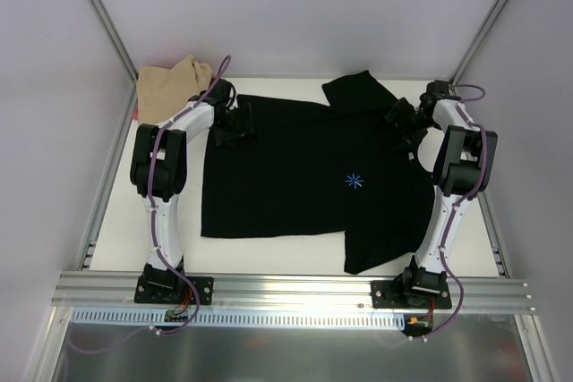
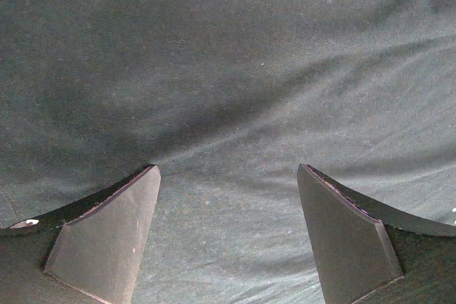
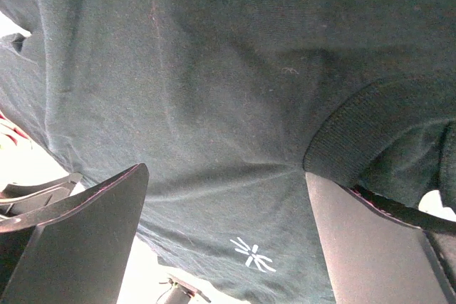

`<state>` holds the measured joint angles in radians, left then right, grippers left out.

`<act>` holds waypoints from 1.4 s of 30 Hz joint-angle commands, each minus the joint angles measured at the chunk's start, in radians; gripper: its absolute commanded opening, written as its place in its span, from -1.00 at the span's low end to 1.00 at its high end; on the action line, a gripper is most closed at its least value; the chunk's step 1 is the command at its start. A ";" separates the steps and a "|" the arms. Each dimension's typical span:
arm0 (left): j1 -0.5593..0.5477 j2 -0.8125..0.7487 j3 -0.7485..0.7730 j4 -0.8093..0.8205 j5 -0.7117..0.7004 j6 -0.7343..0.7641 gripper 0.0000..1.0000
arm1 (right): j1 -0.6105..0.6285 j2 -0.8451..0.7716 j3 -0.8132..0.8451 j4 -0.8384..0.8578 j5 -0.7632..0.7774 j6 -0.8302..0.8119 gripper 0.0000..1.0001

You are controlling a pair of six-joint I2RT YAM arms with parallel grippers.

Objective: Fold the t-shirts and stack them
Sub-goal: Flatten out the tshirt

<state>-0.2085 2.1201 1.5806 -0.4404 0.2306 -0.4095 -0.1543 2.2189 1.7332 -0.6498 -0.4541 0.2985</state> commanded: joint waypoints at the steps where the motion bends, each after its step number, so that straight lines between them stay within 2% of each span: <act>1: 0.023 0.034 0.036 -0.044 -0.014 0.026 0.61 | -0.014 0.015 0.019 -0.013 0.011 -0.010 0.99; 4: 0.020 -0.038 -0.008 -0.012 0.021 0.012 0.61 | -0.011 -0.053 -0.052 0.028 0.002 -0.010 0.99; 13: -0.003 -0.336 -0.132 -0.012 0.067 0.001 0.63 | 0.025 -0.444 -0.270 0.004 0.032 -0.048 0.99; 18: -0.042 -0.458 -0.275 0.015 0.084 -0.023 0.63 | 0.055 -0.605 -0.452 -0.007 0.048 -0.081 0.99; 28: -0.112 -0.563 -0.569 0.129 0.101 -0.091 0.63 | 0.076 -0.696 -0.748 0.048 0.066 -0.127 0.99; 36: -0.124 -0.545 -0.700 0.219 0.084 -0.112 0.62 | 0.078 -0.656 -0.839 0.091 0.061 -0.125 0.99; 42: -0.149 -0.572 -0.856 0.307 0.085 -0.150 0.62 | 0.079 -0.755 -0.966 0.121 0.080 -0.113 0.99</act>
<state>-0.3355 1.5658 0.8066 -0.1768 0.3122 -0.5278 -0.0826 1.5345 0.8223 -0.5396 -0.4053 0.1951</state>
